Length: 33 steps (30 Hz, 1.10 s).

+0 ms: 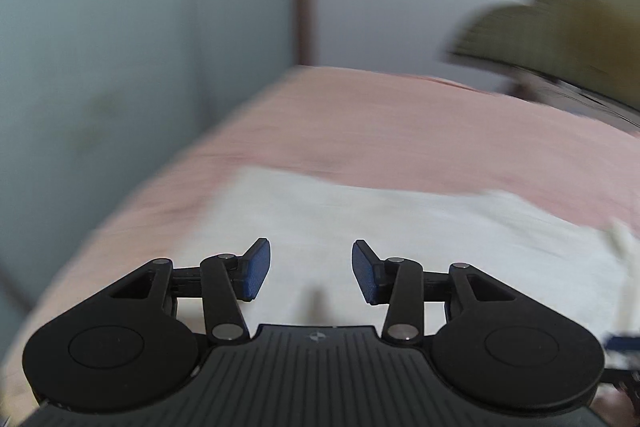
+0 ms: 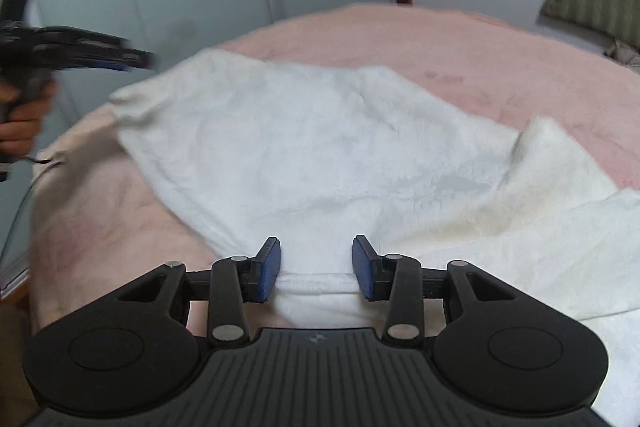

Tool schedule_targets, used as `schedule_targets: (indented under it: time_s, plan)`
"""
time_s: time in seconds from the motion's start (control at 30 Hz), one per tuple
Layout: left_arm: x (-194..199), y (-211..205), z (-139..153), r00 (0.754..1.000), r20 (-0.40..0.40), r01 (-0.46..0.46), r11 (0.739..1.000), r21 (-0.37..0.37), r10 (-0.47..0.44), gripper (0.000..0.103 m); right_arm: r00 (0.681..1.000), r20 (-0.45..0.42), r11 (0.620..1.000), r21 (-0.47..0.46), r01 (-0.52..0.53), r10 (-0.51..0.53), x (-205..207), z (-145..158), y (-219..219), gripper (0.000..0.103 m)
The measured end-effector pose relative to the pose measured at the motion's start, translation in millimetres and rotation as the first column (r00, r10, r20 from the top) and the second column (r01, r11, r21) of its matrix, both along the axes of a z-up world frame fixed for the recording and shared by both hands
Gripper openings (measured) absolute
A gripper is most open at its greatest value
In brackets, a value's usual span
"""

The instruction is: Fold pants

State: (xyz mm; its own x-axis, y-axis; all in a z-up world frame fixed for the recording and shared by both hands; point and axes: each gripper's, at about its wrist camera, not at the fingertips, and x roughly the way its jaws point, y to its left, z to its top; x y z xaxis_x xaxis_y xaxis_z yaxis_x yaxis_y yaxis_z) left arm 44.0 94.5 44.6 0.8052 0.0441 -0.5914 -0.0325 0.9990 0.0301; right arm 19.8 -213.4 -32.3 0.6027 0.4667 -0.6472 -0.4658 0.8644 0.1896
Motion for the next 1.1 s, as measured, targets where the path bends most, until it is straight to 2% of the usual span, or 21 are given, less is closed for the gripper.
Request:
schedule_targets:
  time_s: [0.07, 0.13, 0.17, 0.27, 0.37, 0.43, 0.47, 0.5, 0.53, 0.57, 0.63, 0.7, 0.73, 0.83, 0.93, 1.0, 1.07, 1.1]
  plan:
    - [6.0, -29.5, -3.4, 0.988, -0.031, 0.151, 0.987, -0.049, -0.153, 0.053, 0.998, 0.015, 0.995, 0.075, 0.066, -0.067, -7.6, 11.3, -28.9, 0.039]
    - [11.5, -61.9, -9.6, 0.947, -0.065, 0.307, 0.945, -0.113, -0.316, 0.055, 0.972, 0.046, 0.972, 0.064, 0.226, -0.229, -12.4, 18.2, -63.3, 0.043]
    - [13.0, -77.2, -12.8, 0.918, -0.075, 0.375, 0.915, -0.15, -0.389, 0.055, 0.942, 0.054, 0.943, 0.037, 0.33, -0.332, -13.9, 19.4, -83.4, 0.049]
    - [13.7, -121.3, -23.5, 0.821, -0.086, 0.54, 0.817, -0.202, -0.564, 0.059, 0.818, 0.043, 0.819, 0.014, 0.573, -0.573, -25.2, 11.3, -149.6, 0.071]
    - [3.5, -157.3, -34.4, 0.757, -0.081, 0.633, 0.758, -0.158, -0.649, 0.059, 0.665, -0.03, 0.666, -0.044, 0.745, -0.746, -42.9, -13.2, -207.3, 0.071]
    - [1.4, -171.8, -40.7, 0.726, -0.083, 0.671, 0.729, -0.135, -0.683, 0.059, 0.614, -0.015, 0.614, -0.005, 0.789, -0.789, -59.7, -15.2, -228.6, 0.071]
    - [1.0, -178.8, -43.9, 0.71, -0.089, 0.686, 0.715, -0.135, -0.699, 0.059, 0.569, -0.009, 0.569, -0.014, 0.822, -0.822, -61.4, -11.6, -232.1, 0.072]
    - [0.0, -188.6, -47.8, 0.696, -0.1, 0.698, 0.702, -0.139, -0.711, 0.059, 0.541, 0.022, 0.54, -0.023, 0.841, -0.841, -59.7, -6.1, -232.6, 0.073]
    - [2.6, -193.9, -51.7, 0.688, -0.113, 0.703, 0.696, -0.146, -0.717, 0.059, 0.543, 0.061, 0.543, -0.018, 0.839, -0.837, -57.2, 0.3, -234.7, 0.073]
    - [4.8, -198.1, -55.3, 0.683, -0.12, 0.705, 0.693, -0.151, -0.72, 0.059, 0.559, 0.081, 0.56, -0.006, 0.828, -0.825, -50.1, 7.0, -234.8, 0.073]
    - [10.8, -205.9, -62.7, 0.675, -0.122, 0.713, 0.685, -0.148, -0.728, 0.059, 0.61, 0.105, 0.614, 0.017, 0.789, -0.786, -26.5, 19.5, -236.6, 0.073]
    - [14.3, -212.7, -67.0, 0.672, -0.13, 0.716, 0.684, -0.137, -0.729, 0.058, 0.647, 0.116, 0.651, -0.001, 0.759, -0.754, 12.7, 26.8, -237.5, 0.073]
    - [15.7, -214.3, -69.6, 0.669, -0.135, 0.717, 0.683, -0.141, -0.731, 0.053, 0.666, 0.118, 0.669, -0.012, 0.743, -0.737, 32.0, 27.5, -235.6, 0.073]
    - [17.6, -216.8, -73.1, 0.66, -0.141, 0.723, 0.674, -0.149, -0.738, 0.049, 0.717, 0.056, 0.716, -0.033, 0.697, -0.695, 90.5, 20.7, -227.6, 0.071]
    - [18.2, -217.5, -74.9, 0.654, -0.133, 0.73, 0.668, -0.148, -0.744, 0.049, 0.71, -0.033, 0.71, -0.088, 0.699, -0.703, 141.5, 4.3, -222.6, 0.071]
    - [18.6, -217.5, -75.2, 0.65, -0.127, 0.733, 0.662, -0.156, -0.749, 0.049, 0.67, -0.065, 0.671, -0.136, 0.729, -0.74, 165.8, -6.5, -222.4, 0.071]
    - [20.5, -220.6, -75.8, 0.647, -0.124, 0.736, 0.658, -0.161, -0.753, 0.049, 0.645, -0.049, 0.643, -0.167, 0.747, -0.762, 180.0, -11.2, -222.5, 0.072]
    - [21.4, -221.5, -76.0, 0.645, -0.122, 0.736, 0.656, -0.164, -0.754, 0.049, 0.65, -0.033, 0.644, -0.188, 0.742, -0.759, 184.4, -12.2, -221.2, 0.064]
